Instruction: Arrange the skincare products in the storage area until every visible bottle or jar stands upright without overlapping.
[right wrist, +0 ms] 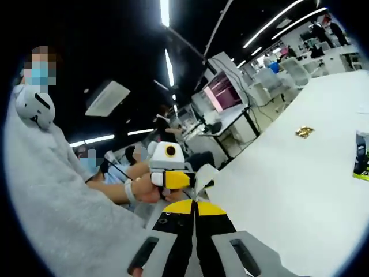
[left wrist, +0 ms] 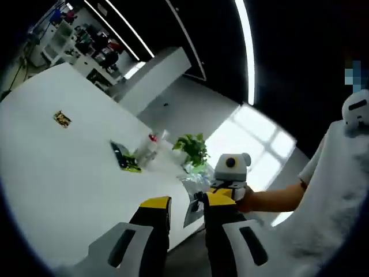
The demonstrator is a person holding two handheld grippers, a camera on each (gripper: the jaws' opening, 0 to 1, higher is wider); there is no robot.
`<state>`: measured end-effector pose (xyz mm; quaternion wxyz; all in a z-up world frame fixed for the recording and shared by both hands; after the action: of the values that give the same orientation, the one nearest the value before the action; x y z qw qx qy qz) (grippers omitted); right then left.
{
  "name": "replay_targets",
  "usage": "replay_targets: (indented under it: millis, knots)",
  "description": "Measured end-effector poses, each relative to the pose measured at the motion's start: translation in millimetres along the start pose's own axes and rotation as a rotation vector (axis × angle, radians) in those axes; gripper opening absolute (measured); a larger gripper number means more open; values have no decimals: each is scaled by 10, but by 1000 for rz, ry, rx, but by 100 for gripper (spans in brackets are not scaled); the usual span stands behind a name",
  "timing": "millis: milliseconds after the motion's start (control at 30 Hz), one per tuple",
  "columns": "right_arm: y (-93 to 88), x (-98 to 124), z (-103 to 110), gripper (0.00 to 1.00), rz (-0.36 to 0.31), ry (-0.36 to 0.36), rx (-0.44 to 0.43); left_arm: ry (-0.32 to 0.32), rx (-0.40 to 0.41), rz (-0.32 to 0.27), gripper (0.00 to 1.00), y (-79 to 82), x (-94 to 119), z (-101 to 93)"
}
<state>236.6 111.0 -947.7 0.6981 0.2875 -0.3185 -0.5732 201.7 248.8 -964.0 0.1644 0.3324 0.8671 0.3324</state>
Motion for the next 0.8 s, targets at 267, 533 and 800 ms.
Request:
replay_targets:
  millis: [267,533,800]
  knots:
    - [-52,-64,6,0,1,5,-53,-65,80,-25,0,37,49,-63]
    - [10,-119,8,9,-98,30,-152,-97,87,-9,0,26,49,-122]
    - [60,-141,27,0,-87,36,-116,-79,81,3,0,14,46,-103]
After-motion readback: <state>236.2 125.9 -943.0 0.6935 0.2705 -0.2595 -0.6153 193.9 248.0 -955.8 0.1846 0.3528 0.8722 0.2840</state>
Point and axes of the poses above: the point that each gripper's makers call its tool centre point, and the gripper's own axes: x roughly backward along the fingers, z roughly to its left, y roughly out of its top, the point moved 6 cm from there along x, roughly backward along the fingers, and after that the axes turned 4 degrees about -z, right-handed, at the moved point
